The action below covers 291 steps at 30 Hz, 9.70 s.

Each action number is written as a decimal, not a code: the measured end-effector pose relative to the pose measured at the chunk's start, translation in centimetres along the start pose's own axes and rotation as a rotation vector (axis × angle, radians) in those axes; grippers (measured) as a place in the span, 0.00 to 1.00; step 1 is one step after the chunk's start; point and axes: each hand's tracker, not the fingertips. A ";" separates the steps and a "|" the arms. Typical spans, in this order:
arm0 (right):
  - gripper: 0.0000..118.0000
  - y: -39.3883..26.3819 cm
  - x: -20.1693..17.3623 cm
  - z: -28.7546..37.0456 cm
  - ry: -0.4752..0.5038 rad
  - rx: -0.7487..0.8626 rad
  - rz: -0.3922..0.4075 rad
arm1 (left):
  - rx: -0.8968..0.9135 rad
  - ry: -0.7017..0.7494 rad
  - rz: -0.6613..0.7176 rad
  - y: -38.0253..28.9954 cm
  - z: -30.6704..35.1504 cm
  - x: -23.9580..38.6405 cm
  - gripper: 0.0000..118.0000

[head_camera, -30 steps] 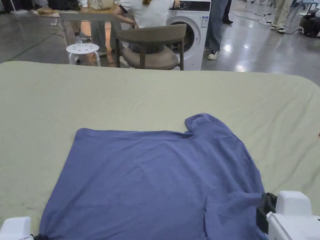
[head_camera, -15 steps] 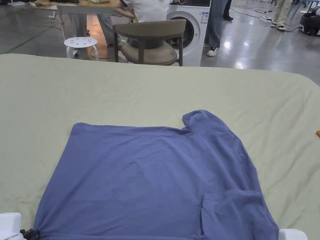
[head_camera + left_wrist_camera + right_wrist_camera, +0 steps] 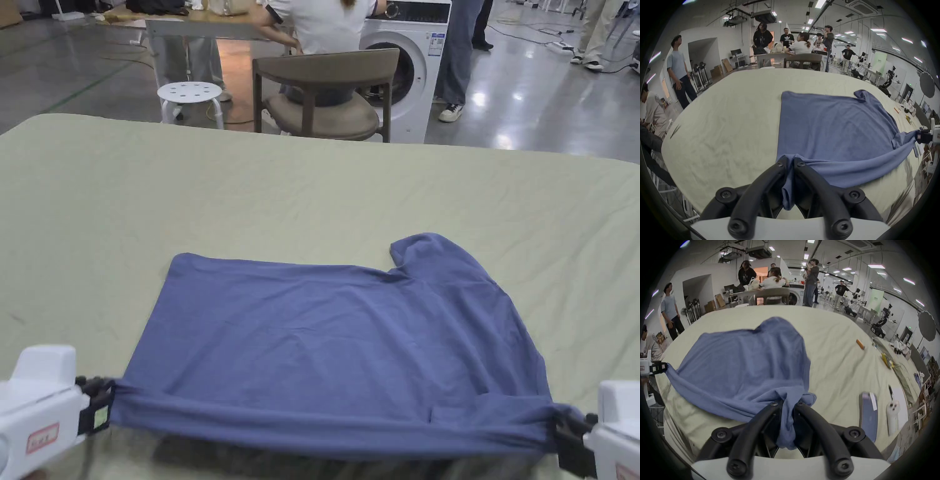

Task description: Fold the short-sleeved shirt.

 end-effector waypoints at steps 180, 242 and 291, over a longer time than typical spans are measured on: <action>0.00 0.9 -8.8 -1.5 -0.077 0.486 -0.025 | -0.292 0.037 -0.024 9.0 -18.4 -1.3 0.50; 0.02 -4.4 2.8 0.9 0.059 -0.163 0.089 | -0.017 -0.153 -0.102 -3.1 1.2 -6.8 0.00; 0.00 2.3 -14.2 3.8 -0.054 0.776 -0.055 | 0.460 -0.044 0.022 -1.5 7.3 -1.0 0.00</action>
